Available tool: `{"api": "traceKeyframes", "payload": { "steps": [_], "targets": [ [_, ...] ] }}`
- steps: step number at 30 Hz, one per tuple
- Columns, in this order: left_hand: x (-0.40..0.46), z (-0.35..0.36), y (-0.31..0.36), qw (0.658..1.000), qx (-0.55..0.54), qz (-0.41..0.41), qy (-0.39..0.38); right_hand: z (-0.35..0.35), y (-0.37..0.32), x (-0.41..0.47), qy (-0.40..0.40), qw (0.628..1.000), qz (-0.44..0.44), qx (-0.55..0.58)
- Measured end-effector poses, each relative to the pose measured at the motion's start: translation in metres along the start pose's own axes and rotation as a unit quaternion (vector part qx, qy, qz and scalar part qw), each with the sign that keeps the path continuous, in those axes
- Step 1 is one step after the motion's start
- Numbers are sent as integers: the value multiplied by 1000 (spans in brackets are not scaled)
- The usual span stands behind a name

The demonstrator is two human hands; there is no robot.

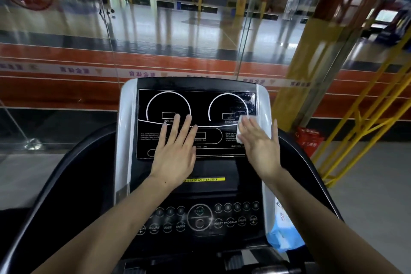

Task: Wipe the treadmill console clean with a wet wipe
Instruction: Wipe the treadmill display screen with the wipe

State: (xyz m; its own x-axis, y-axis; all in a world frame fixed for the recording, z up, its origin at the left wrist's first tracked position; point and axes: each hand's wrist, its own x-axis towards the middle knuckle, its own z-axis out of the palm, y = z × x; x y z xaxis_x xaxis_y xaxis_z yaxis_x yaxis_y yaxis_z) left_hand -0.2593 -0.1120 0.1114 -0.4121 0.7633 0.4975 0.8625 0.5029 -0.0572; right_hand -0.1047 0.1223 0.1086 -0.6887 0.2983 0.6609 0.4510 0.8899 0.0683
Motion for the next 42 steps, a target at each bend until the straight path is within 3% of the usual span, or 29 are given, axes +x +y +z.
{"api": "traceKeyframes", "payload": {
  "steps": [4, 11, 19, 23, 27, 33, 35, 38, 42],
  "targets": [
    [8, -1, 9, 1000, 6, 13, 2, -3, 7, 48, -24, 999, 39, 2],
    [15, 2, 15, 1000, 9, 12, 4, 2, -11, -52, -6, 999, 33, -7],
    [17, 0, 13, 1000, 20, 4, -2, 4, -10, 49, 9, 999, 50, 2],
    [12, 2, 11, 1000, 16, -7, 0, 15, -51, 11, 44, 996, -53, 62],
    [7, 0, 7, 1000, 14, -9, 5, 14, -36, -15, 9, 989, -140, 49],
    [4, -3, -2, 1000, 21, -18, -5, 5, -12, 60, -2, 997, 49, 56],
    [3, -3, -1, 1000, 20, -12, -7, 7, -37, 49, 33, 996, 31, 75],
    [5, -3, 2, 1000, 17, -5, -4, 12, -51, -9, 24, 994, -81, 74],
    [8, -2, 6, 1000, 11, 5, 2, 3, -4, -31, 4, 998, -42, 49]
  ]
}}
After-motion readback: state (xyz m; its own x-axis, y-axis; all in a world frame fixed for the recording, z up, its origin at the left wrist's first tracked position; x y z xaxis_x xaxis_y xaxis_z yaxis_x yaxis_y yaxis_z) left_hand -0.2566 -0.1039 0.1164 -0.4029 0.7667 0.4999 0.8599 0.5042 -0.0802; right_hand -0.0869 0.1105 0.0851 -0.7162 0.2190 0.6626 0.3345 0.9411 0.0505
